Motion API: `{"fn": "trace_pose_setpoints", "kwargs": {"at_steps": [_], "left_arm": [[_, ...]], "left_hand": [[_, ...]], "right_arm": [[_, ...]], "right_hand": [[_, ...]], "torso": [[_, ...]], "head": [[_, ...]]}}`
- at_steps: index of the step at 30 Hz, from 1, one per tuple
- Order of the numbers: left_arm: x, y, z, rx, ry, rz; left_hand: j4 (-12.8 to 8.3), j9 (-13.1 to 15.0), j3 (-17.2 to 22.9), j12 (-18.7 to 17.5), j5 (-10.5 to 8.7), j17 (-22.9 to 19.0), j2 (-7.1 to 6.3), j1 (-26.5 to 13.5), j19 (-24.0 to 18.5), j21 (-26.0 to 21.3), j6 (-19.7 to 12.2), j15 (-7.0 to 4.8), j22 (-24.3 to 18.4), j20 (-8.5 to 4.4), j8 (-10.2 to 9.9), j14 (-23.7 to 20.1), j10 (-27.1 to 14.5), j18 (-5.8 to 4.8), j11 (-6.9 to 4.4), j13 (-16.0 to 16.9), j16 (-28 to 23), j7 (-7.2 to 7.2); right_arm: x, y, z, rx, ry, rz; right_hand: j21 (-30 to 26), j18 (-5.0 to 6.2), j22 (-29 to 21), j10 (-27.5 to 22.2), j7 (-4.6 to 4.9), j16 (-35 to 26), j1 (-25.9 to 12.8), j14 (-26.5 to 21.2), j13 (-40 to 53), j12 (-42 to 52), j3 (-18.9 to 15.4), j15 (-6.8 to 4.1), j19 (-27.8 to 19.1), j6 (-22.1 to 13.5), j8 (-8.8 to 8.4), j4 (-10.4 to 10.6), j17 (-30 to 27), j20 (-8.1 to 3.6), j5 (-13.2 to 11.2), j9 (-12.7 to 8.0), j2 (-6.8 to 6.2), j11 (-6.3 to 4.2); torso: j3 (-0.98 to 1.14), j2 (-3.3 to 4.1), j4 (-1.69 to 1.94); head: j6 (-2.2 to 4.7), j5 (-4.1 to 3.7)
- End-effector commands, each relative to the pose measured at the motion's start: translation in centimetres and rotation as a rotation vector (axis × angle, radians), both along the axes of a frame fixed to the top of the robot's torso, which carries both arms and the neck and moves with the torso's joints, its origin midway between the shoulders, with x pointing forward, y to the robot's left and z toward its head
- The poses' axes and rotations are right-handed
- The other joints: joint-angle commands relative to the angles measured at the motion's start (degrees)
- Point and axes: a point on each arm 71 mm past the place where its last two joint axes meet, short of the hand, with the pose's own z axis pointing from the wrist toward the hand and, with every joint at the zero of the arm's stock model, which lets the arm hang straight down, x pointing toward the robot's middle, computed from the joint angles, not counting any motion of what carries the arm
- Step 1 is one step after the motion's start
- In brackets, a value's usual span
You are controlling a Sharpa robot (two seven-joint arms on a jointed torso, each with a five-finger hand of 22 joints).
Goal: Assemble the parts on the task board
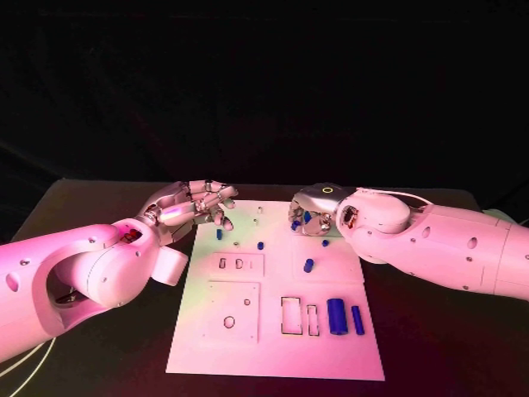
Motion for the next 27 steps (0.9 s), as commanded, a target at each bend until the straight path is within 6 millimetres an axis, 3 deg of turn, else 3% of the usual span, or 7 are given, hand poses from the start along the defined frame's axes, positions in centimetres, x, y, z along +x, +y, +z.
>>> {"fn": "trace_pose_setpoints", "kwargs": {"at_steps": [1, 13, 27], "left_arm": [[-0.06, -0.11, 0.15, -0.01, -0.002, -0.012], [0.06, 0.08, 0.18, -0.004, 0.0, -0.003], [0.17, 0.16, 0.18, -0.002, 0.0, 0.001]], "left_hand": [[-0.49, -0.19, 0.38, -0.4, 0.04, -0.15, -0.68, 0.57, -0.29, 0.11, -0.45, -0.04, -0.09, 0.15, -0.29, 0.41, -0.17, 0.25, 0.07, -0.31, -0.42, 0.02], [-0.93, -0.4, 0.54, -0.61, 0.03, -0.3, -0.95, 0.98, -0.26, 0.19, -0.41, -0.05, -0.1, 0.14, -0.35, 0.52, -0.09, 0.26, 0.08, -0.69, -0.47, 0.06], [-0.95, -0.66, 0.67, -1.0, 0.02, -0.43, -0.96, 0.93, -0.25, 0.24, -0.54, 0.02, -0.11, 0.15, -0.57, 0.59, -0.25, 0.25, 0.21, -1.12, -0.53, 0.19]], "right_arm": [[-0.04, -0.08, -0.2, -0.025, 0.007, 0.002], [-0.03, -0.2, -0.2, -0.028, 0.004, -0.001], [-0.09, 0.06, 0.72, 0.021, -0.049, -0.011]], "right_hand": [[0.29, -1.06, 0.08, 0.44, 0.0, 0.41, 0.46, -0.12, -0.14, 0.35, 0.46, -0.02, 0.35, 0.44, -0.16, -0.02, 0.1, 0.04, -0.32, 0.11, -0.26, -0.21], [1.22, -1.31, 1.78, 2.41, -0.63, 1.69, 0.04, -0.39, -0.49, 0.76, 1.93, -0.35, 1.01, 2.86, 0.76, 0.73, 0.79, -0.16, -0.63, 1.2, -0.28, -0.77], [2.03, -1.58, 3.24, 3.5, -0.7, 3.44, 0.35, -0.35, -0.79, 0.7, 3.1, -0.56, 1.72, 3.73, 1.02, 1.04, 2.24, -0.37, -0.56, 1.82, -0.06, -1.0]], "torso": [[0.01, 0.08, -0.04], [-0.01, 0.21, -0.05], [-0.09, 0.25, -0.03]], "head": [[-0.27, 0.0], [-0.5, -0.14], [-0.17, 0.15]]}}
